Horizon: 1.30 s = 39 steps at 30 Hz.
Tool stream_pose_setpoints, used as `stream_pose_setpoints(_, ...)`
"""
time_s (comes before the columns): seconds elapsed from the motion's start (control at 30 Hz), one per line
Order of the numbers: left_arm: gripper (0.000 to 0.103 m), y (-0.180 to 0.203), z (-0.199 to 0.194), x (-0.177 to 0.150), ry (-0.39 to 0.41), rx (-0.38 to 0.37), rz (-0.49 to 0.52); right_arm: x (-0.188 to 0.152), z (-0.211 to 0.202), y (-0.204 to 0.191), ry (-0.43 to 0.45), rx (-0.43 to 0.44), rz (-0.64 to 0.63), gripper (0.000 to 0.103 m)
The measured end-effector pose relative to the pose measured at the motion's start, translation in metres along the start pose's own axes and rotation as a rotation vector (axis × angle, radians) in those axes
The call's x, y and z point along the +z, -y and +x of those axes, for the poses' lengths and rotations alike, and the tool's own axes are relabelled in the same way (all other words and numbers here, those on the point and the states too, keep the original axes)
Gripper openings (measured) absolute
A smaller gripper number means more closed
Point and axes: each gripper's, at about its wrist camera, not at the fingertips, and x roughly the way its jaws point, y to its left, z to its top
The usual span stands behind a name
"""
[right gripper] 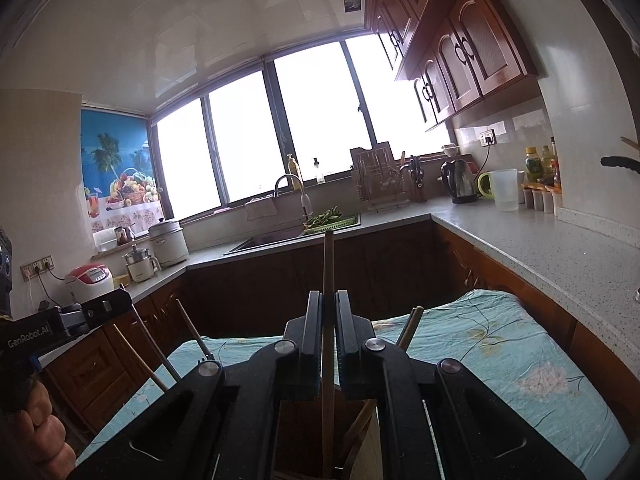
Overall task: Organize utensils
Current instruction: 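Lift both chopsticks upright and carry them over the wooden caddy, then lower both chopsticks into the caddy and open both grippers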
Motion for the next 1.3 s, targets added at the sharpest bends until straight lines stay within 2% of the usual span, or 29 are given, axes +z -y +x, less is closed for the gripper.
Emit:
stream_pose_setpoints(0.23,0.001,-0.007,0.011,0.004,-0.052,0.017,0.002,0.005,0.001,0.008,-0.018,-0.013,0.002,0.006)
stream_pose_setpoints(0.37,0.001,-0.006,0.007,0.008,-0.045,0.025,0.015,0.000,-0.004,0.009,0.001,-0.008,-0.004,0.006)
stream_pose_setpoints(0.53,0.001,-0.003,0.009,0.012,-0.048,0.027,0.022,-0.013,-0.005,0.005,-0.021,-0.014,-0.038,0.006)
stream_pose_setpoints(0.83,0.002,-0.001,0.008,0.009,-0.059,0.038,0.035,-0.010,-0.003,0.008,-0.050,-0.006,-0.026,0.006)
stream_pose_setpoints(0.9,0.002,-0.002,0.006,0.008,-0.066,0.039,0.034,-0.010,-0.003,0.011,-0.059,-0.007,-0.012,0.012)
stream_pose_setpoints(0.97,0.002,-0.004,0.003,0.006,-0.069,0.026,0.029,-0.009,-0.003,0.014,-0.067,0.000,0.008,0.012)
stream_pose_setpoints(1.03,0.003,-0.003,0.000,0.007,-0.065,0.019,0.033,-0.007,-0.007,0.016,-0.067,0.005,0.022,0.018)
stream_pose_setpoints(1.1,0.007,-0.002,-0.005,0.008,-0.060,0.021,0.038,-0.004,-0.013,0.018,-0.057,0.024,0.038,0.041)
stream_pose_setpoints(1.13,0.008,-0.002,-0.007,0.009,-0.058,0.021,0.037,-0.002,-0.016,0.018,-0.053,0.028,0.046,0.045)
stream_pose_setpoints(1.2,0.014,-0.001,-0.013,0.008,-0.051,0.019,0.031,0.003,-0.025,0.018,-0.039,0.030,0.058,0.048)
stream_pose_setpoints(1.3,0.017,0.000,-0.025,0.006,-0.032,0.002,0.029,0.009,-0.039,0.020,-0.016,0.033,0.069,0.053)
